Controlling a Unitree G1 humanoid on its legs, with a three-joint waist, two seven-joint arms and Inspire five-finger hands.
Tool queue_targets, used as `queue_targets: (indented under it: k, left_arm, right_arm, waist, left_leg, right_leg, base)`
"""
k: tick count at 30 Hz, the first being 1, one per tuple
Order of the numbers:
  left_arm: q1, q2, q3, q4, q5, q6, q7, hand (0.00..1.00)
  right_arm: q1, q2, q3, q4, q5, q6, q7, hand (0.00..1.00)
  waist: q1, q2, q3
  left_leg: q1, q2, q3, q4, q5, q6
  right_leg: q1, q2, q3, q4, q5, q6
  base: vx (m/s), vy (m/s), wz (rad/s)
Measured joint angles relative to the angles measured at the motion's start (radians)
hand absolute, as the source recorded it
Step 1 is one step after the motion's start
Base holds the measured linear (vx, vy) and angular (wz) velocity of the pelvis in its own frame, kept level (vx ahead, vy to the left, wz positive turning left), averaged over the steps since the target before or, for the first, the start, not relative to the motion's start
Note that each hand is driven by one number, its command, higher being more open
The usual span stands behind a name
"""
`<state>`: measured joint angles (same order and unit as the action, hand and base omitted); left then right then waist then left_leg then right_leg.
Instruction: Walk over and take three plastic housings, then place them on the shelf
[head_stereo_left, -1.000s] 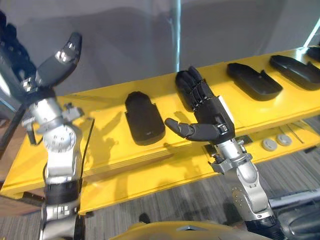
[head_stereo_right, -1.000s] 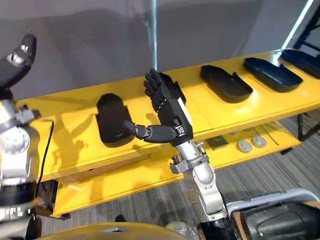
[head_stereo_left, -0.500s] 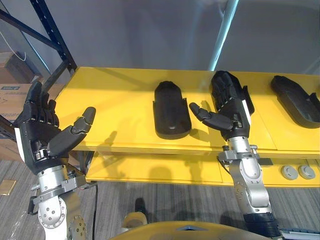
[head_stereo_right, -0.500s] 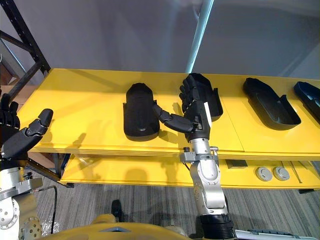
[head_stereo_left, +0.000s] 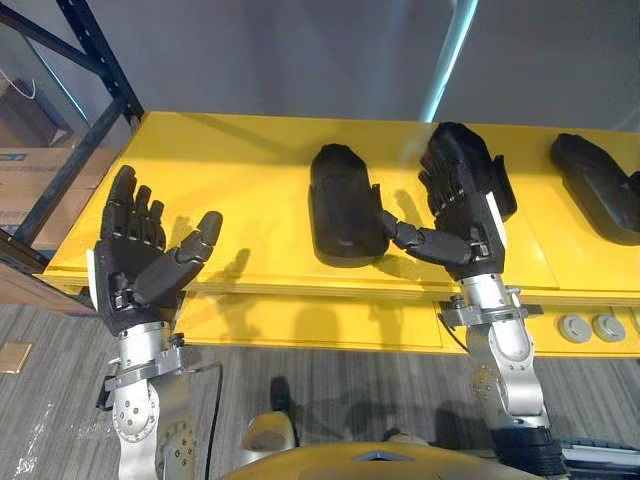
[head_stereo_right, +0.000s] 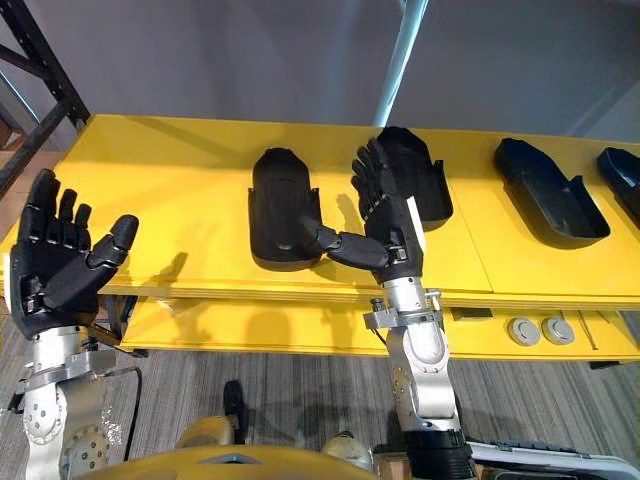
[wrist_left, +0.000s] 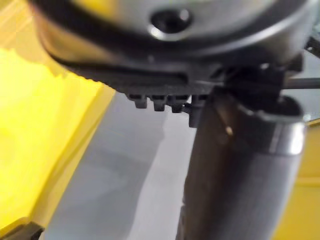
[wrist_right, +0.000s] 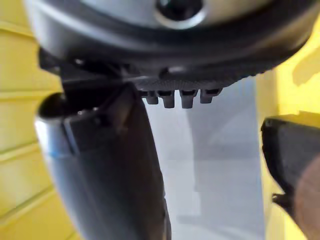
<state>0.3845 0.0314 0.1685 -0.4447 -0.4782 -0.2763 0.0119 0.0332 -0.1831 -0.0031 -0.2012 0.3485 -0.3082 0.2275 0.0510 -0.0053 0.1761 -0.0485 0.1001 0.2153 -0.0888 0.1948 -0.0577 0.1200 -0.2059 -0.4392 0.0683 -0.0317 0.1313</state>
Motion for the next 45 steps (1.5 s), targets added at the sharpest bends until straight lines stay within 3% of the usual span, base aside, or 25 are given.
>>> queue_targets:
  k: [3, 9, 12, 16, 20, 25, 30, 34, 36, 41, 45]
  left_arm:
    - [-0.002, 0.000, 0.000, 0.024, -0.001, 0.001, -0.002, 1.00]
    - [-0.003, 0.005, -0.002, 0.025, 0.000, 0.001, -0.009, 1.00]
    - [-0.003, 0.005, -0.008, 0.025, 0.001, 0.001, -0.009, 1.00]
    - [-0.004, 0.015, -0.014, 0.025, 0.001, 0.001, -0.016, 1.00]
    - [-0.004, 0.041, -0.012, 0.033, 0.001, 0.001, -0.016, 1.00]
    - [-0.012, 0.083, -0.012, 0.101, 0.001, -0.003, -0.010, 1.00]
    - [-0.149, 0.123, -0.013, 0.163, 0.001, -0.020, 0.048, 1.00]
    - [-0.167, 0.127, -0.018, 0.162, 0.010, -0.027, 0.083, 1.00]
    - [-0.174, 0.134, -0.017, 0.164, 0.014, -0.031, 0.103, 1.00]
    - [-0.195, 0.156, -0.025, 0.162, 0.017, -0.055, 0.131, 1.00]
    - [-0.188, 0.161, -0.025, 0.162, 0.016, -0.087, 0.135, 1.00]
  right_arm:
    - [-0.058, -0.039, 0.002, -0.022, 0.089, -0.053, 0.078, 1.00]
    - [-0.091, -0.049, -0.005, -0.130, 0.255, -0.038, 0.271, 1.00]
    - [-0.092, -0.060, 0.005, -0.155, 0.288, 0.048, 0.382, 1.00]
    - [-0.089, -0.162, 0.077, -0.157, 0.287, 0.226, 0.531, 1.00]
    - [-0.083, -0.220, 0.117, -0.156, 0.287, 0.311, 0.614, 1.00]
    - [-0.048, -0.257, 0.162, -0.156, 0.286, 0.318, 0.624, 1.00]
    - [-0.092, -0.269, 0.212, -0.157, 0.244, 0.310, 0.636, 1.00]
    - [-0.098, -0.285, 0.227, -0.165, 0.220, 0.311, 0.648, 1.00]
    - [-0.102, -0.289, 0.229, -0.169, 0.211, 0.312, 0.659, 1.00]
    - [-0.112, -0.293, 0.239, -0.192, 0.178, 0.312, 0.654, 1.00]
    - [-0.141, -0.290, 0.238, -0.173, 0.138, 0.284, 0.586, 1.00]
  waist:
    - [0.003, 0.001, 0.011]
    - [0.003, 0.000, 0.010]
    - [0.002, 0.000, 0.010]
    - [0.003, 0.002, 0.009]
    - [0.008, 0.002, 0.009]
    - [0.015, -0.001, 0.015]
    - [0.028, -0.013, 0.160]
    - [0.025, -0.014, 0.212]
    - [0.032, -0.008, 0.243]
    - [0.030, -0.009, 0.246]
    - [0.035, -0.003, 0.264]
  left_leg:
    - [-0.001, 0.004, 0.008, 0.000, 0.000, 0.001]
    - [-0.010, 0.009, 0.009, 0.000, 0.003, 0.001]
    - [-0.004, 0.012, 0.009, 0.000, 0.007, 0.003]
    - [0.009, 0.016, 0.002, 0.000, 0.004, -0.003]
    - [0.008, 0.016, -0.005, 0.000, 0.005, -0.004]
    - [-0.022, 0.020, -0.009, 0.026, 0.001, 0.003]
    - [-0.141, 0.059, -0.035, 0.207, -0.050, 0.000]
    - [-0.159, 0.065, -0.021, 0.198, -0.052, 0.000]
    - [-0.202, 0.080, -0.028, 0.308, -0.091, 0.011]
    - [-0.220, 0.046, -0.029, 0.239, -0.066, 0.006]
    - [-0.221, 0.044, -0.030, 0.240, -0.050, 0.007]
  right_leg:
    - [-0.006, 0.002, 0.007, 0.002, -0.002, 0.003]
    - [-0.015, 0.007, 0.007, 0.002, 0.001, 0.000]
    - [-0.009, 0.011, 0.007, 0.003, 0.002, 0.001]
    - [0.007, 0.016, 0.002, 0.004, -0.004, -0.004]
    - [0.007, 0.015, -0.003, 0.014, -0.011, -0.009]
    - [-0.045, 0.001, 0.006, 0.088, -0.046, -0.009]
    - [-0.147, -0.007, 0.025, 0.249, -0.105, -0.032]
    - [-0.178, -0.004, 0.054, 0.254, -0.109, -0.033]
    - [-0.189, 0.009, 0.074, 0.278, -0.108, -0.031]
    - [-0.242, 0.001, 0.121, 0.276, -0.107, -0.030]
    - [-0.242, 0.001, 0.119, 0.281, -0.108, -0.033]
  base:
    - [-0.03, -0.005, -0.04]
    - [0.00, 0.000, 0.00]
    - [0.01, -0.021, -0.01]
    - [-0.01, -0.021, 0.03]
    - [-0.02, -0.012, 0.05]
    - [-0.05, -0.004, 0.01]
    - [-0.16, -0.037, 0.01]
    - [-0.13, 0.002, 0.02]
    - [-0.06, 0.024, -0.12]
    - [0.00, 0.028, 0.11]
    - [0.02, -0.001, 0.01]
